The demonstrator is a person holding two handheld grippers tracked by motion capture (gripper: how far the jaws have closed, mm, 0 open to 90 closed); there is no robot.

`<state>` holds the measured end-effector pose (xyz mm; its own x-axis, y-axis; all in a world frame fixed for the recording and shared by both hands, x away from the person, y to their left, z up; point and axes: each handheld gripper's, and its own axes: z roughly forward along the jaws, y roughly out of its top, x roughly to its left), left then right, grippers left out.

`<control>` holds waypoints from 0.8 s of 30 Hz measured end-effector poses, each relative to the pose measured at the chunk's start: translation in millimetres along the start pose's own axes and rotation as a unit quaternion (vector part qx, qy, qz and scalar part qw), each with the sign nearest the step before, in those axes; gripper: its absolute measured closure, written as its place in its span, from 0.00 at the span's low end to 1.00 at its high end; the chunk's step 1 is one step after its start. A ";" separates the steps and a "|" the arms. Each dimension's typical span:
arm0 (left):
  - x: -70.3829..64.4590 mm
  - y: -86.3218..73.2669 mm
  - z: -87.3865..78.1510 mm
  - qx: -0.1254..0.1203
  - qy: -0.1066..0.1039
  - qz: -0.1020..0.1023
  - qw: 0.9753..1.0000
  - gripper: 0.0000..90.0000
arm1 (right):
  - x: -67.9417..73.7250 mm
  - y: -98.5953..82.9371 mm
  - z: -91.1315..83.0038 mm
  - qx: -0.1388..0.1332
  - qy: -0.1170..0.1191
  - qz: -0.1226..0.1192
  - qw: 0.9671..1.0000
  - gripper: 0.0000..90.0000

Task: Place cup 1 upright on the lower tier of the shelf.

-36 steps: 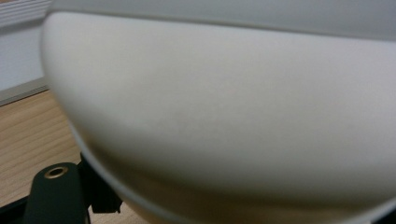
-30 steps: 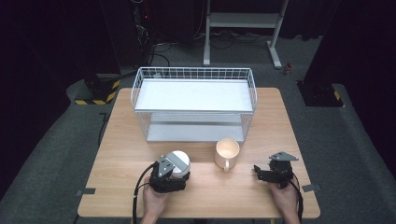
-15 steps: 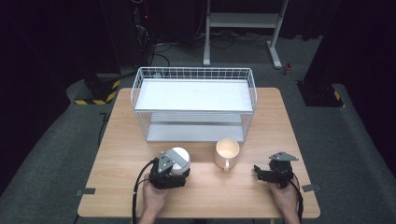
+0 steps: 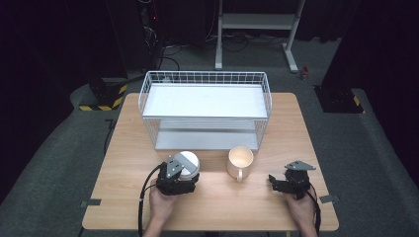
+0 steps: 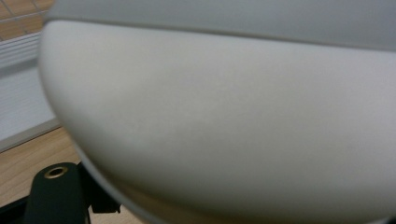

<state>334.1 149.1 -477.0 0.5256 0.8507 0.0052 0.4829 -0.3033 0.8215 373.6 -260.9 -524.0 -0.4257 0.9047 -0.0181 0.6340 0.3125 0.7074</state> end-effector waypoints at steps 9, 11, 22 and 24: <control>3.0 8.8 4.7 0.003 0.000 0.007 1.000 0.21 | 0.0 0.0 -0.1 -0.001 0.002 -0.003 1.000 0.17; 3.6 11.1 6.7 0.005 0.004 0.009 1.000 0.21 | 0.0 -0.1 -0.1 -0.001 0.001 -0.004 1.000 0.17; 11.5 17.2 14.1 0.004 -0.002 -0.010 1.000 0.21 | -0.2 -0.1 0.0 -0.001 0.002 -0.006 1.000 0.17; 12.2 17.5 15.7 0.004 -0.002 -0.014 1.000 0.21 | -0.2 -0.1 0.0 -0.001 0.002 -0.006 1.000 0.17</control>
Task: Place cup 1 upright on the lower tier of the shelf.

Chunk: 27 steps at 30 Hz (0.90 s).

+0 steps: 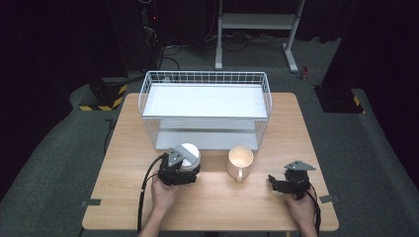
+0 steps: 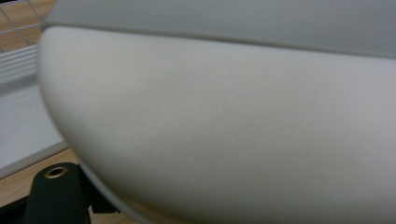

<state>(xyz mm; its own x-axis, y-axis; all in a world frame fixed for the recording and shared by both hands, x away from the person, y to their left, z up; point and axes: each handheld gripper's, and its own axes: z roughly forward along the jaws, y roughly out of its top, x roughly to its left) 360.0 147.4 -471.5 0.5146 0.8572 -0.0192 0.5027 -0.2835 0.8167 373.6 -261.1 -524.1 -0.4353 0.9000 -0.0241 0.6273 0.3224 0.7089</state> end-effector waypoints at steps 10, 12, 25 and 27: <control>3.0 8.7 8.9 0.007 0.006 0.008 1.000 0.21 | 0.2 -0.1 -0.1 0.000 0.000 0.000 1.000 0.17; 5.0 10.1 11.1 0.005 0.005 0.004 1.000 0.21 | 0.2 -0.1 -0.1 0.000 0.000 0.000 1.000 0.17; 18.1 19.3 26.9 0.004 0.014 -0.012 1.000 0.21 | 0.1 -0.1 0.0 0.000 0.001 -0.001 1.000 0.17; 19.7 19.0 28.8 0.005 0.016 -0.016 1.000 0.21 | 0.1 -0.1 0.0 0.000 0.000 -0.001 1.000 0.17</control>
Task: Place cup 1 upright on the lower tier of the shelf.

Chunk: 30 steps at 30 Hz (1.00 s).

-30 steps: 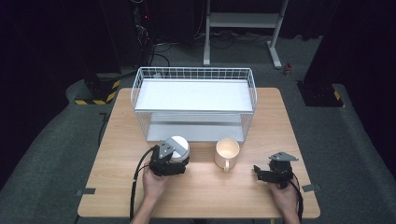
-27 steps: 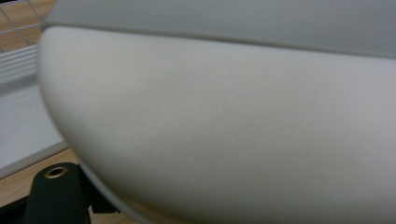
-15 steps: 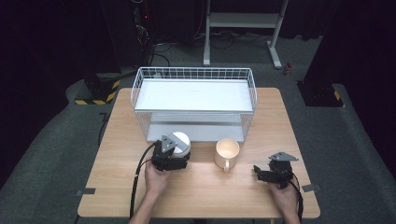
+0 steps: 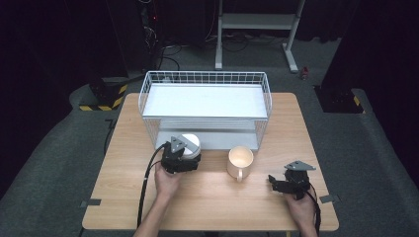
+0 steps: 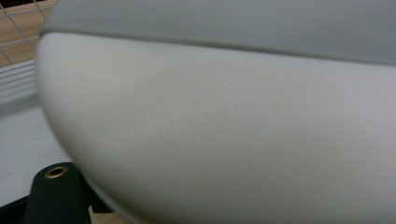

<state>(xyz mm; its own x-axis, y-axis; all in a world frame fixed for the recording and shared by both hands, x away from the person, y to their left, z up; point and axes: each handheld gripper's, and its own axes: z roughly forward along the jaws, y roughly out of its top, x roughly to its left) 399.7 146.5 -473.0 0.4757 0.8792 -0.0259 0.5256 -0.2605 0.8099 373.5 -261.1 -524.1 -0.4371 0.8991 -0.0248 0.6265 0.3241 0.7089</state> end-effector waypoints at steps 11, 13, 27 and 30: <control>11.8 1.1 10.1 0.016 0.024 -0.003 1.000 0.21 | 0.4 0.0 -0.2 0.000 0.000 0.001 1.000 0.17; 13.1 3.6 10.9 0.011 0.021 -0.007 1.000 0.21 | 0.4 0.0 -0.2 0.000 0.000 0.001 1.000 0.17; 20.4 7.2 21.3 0.005 0.022 -0.031 0.999 0.21 | 0.4 0.0 -0.2 0.000 0.000 0.002 1.000 0.17; 21.5 7.2 21.9 0.001 0.018 -0.036 0.999 0.21 | 0.4 0.0 -0.2 0.000 0.000 0.002 1.000 0.17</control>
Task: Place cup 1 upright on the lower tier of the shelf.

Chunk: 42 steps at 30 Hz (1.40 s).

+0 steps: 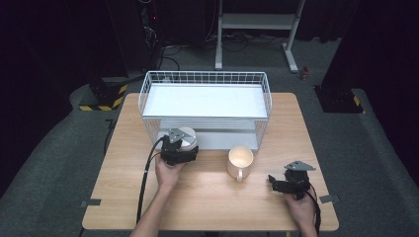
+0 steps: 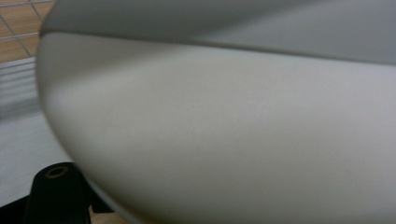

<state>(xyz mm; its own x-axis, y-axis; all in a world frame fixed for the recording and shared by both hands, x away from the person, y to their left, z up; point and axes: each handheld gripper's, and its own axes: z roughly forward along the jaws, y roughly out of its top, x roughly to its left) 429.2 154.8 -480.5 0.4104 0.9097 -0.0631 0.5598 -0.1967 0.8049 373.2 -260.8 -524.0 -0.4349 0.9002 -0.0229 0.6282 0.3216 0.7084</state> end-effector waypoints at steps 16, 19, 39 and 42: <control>0.2 7.5 9.3 0.001 0.012 0.013 1.000 0.21 | 0.0 0.0 0.0 0.000 0.000 0.000 1.000 0.17; 2.0 7.8 10.9 -0.004 0.011 0.005 1.000 0.21 | 0.0 0.0 0.0 0.000 0.000 0.000 1.000 0.17; 7.0 13.7 22.8 -0.014 0.028 0.012 0.999 0.21 | 0.3 0.0 0.1 -0.001 0.001 0.000 1.000 0.17; 6.6 14.6 24.5 -0.013 0.027 0.011 0.999 0.21 | 0.3 0.0 0.1 -0.001 0.001 0.000 1.000 0.17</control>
<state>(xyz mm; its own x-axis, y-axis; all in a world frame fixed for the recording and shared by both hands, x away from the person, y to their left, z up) 457.7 148.9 -483.7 0.3821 0.9240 -0.0130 0.5314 -0.2082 0.8211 373.1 -260.5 -524.1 -0.4369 0.8993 -0.0214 0.6270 0.3215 0.7096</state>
